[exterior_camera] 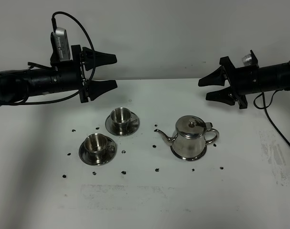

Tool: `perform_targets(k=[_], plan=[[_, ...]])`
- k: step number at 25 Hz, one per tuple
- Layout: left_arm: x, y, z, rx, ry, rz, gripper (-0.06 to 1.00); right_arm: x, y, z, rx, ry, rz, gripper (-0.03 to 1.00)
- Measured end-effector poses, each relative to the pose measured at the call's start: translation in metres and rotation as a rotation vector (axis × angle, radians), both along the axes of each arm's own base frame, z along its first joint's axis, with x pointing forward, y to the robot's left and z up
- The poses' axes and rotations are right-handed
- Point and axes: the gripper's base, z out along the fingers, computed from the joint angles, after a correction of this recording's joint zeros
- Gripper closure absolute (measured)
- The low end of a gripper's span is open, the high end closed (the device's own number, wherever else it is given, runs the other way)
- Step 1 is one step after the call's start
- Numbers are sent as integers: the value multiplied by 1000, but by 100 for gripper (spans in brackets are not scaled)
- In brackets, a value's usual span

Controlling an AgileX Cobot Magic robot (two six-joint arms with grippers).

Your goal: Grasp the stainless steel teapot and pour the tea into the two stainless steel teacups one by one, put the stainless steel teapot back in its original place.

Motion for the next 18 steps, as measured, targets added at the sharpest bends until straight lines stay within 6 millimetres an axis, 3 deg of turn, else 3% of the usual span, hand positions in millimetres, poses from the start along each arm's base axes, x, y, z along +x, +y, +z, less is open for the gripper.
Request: perform_targets(k=[12, 18], plan=[[0, 0, 0, 0, -1, 0, 21, 0, 0, 0, 0, -1, 1, 45], [0, 0, 0, 38, -104, -14, 21, 1, 0, 0, -28, -68, 24, 45]])
